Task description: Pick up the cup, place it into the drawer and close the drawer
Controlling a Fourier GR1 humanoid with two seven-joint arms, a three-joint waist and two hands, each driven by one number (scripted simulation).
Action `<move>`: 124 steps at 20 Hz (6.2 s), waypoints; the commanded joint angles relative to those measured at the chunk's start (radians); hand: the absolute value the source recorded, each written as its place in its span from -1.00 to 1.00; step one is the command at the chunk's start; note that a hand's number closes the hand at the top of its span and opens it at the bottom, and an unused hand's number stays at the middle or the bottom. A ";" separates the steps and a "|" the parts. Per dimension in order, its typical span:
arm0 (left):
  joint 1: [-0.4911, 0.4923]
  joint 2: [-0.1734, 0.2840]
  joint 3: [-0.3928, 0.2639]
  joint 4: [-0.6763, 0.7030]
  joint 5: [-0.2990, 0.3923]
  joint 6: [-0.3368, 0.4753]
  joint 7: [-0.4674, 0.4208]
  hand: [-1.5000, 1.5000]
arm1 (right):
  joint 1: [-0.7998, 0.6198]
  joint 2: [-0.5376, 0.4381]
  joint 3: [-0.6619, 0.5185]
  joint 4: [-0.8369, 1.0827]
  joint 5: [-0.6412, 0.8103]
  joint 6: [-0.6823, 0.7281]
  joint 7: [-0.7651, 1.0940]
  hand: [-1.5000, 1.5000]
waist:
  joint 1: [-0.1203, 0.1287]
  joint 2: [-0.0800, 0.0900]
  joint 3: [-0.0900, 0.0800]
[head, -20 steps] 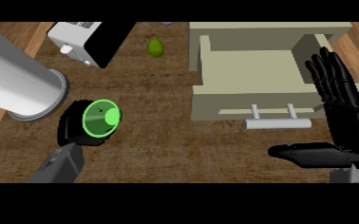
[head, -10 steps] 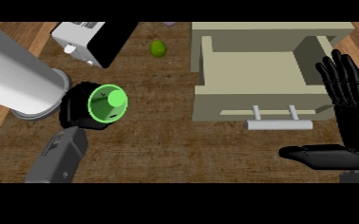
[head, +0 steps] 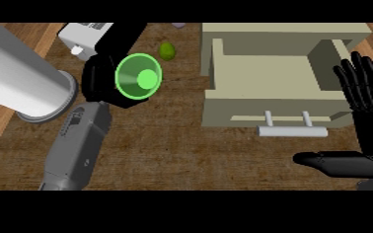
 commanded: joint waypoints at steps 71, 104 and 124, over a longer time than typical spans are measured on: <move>-0.638 -0.061 -0.757 0.250 0.520 0.747 0.371 -1.00 | 0.038 -0.157 0.022 -0.101 -0.092 0.285 0.018 1.00 | -0.024 0.007 -0.001; 0.065 0.482 -0.538 -0.530 0.571 0.511 0.535 -1.00 | -0.385 -0.056 0.402 0.799 0.965 -0.182 -0.189 1.00 | 0.032 0.014 0.000; 0.182 0.491 -0.476 -0.598 0.565 0.388 0.517 -1.00 | -0.885 -0.107 0.129 1.648 0.893 -0.294 -0.422 1.00 | 0.090 0.046 0.003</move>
